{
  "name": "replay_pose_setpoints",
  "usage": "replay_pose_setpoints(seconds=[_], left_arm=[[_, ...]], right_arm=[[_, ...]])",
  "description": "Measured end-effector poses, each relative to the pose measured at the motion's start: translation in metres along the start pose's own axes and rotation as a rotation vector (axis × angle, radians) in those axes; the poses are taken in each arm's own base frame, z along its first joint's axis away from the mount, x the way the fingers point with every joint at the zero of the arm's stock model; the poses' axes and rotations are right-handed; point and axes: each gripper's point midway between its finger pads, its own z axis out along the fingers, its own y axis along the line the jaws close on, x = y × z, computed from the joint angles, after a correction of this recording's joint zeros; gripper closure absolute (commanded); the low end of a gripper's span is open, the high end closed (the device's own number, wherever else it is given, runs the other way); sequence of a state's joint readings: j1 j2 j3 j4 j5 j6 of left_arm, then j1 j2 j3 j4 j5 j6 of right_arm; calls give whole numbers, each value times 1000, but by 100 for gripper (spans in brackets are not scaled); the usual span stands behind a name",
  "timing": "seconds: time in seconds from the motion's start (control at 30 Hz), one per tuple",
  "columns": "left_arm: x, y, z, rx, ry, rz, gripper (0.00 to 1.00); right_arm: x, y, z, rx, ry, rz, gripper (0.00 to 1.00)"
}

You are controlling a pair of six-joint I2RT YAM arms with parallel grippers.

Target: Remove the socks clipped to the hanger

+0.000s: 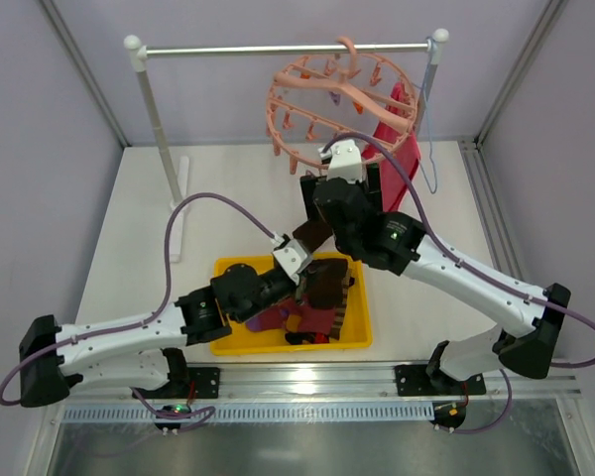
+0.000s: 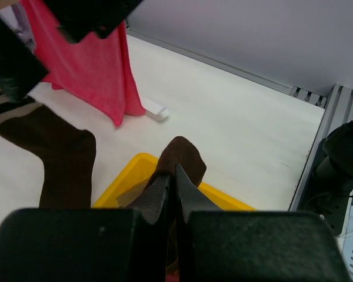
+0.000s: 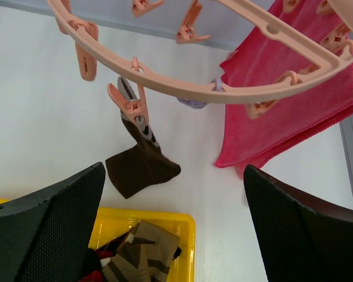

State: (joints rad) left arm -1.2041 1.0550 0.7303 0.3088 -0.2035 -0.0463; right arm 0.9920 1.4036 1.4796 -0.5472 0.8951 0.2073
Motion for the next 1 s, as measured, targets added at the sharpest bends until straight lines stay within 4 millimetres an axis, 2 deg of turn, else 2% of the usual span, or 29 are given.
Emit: replay_pose_setpoints(seconds=[0.3, 0.43, 0.5, 0.6, 0.8, 1.0], left_arm=[[-32, 39, -57, -145, 1, -124, 100], [-23, 58, -79, -230, 27, -206, 100], [-4, 64, -87, -267, 56, -250, 100], [40, 69, -98, -314, 138, -309, 100], [113, 63, -106, -353, 301, -393, 100], [152, 54, -107, -359, 401, -449, 100]], right_arm=[[17, -39, -28, -4, -26, 63, 0], [32, -52, -36, -2, -28, 92, 0], [42, -56, -37, 1, -19, 96, 0], [57, -59, -36, 7, -2, 105, 0], [83, -65, -38, 19, 28, 121, 0], [93, -72, -41, 24, 31, 162, 0]])
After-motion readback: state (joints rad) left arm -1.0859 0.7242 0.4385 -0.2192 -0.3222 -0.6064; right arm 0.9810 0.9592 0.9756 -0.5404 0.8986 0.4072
